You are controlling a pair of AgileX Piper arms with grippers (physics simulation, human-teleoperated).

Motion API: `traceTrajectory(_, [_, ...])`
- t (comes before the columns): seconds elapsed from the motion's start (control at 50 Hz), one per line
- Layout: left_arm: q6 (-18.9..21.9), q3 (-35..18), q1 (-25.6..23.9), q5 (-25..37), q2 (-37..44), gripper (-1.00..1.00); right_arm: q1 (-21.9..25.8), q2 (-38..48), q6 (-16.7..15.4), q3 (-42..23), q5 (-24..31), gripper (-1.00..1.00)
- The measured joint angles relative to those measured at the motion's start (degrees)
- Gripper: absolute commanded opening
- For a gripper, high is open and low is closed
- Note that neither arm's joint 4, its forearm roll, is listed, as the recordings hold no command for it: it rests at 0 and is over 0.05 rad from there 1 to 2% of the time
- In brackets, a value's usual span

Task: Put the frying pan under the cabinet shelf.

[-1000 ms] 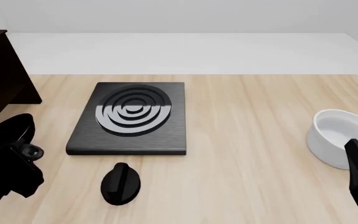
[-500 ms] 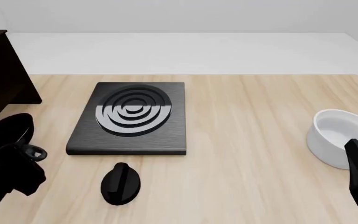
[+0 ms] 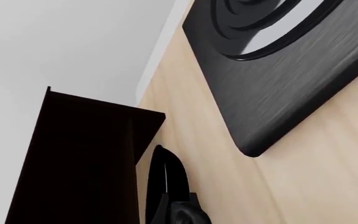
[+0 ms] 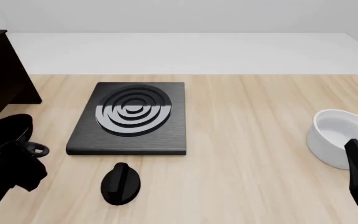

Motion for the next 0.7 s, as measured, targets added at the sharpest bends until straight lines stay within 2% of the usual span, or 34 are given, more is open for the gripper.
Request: traceTrajectory(0.7, [0.4,-1.8,1.0,0.2,1.9,-1.0,0.0,0.0,0.0,0.0,0.0,1.0])
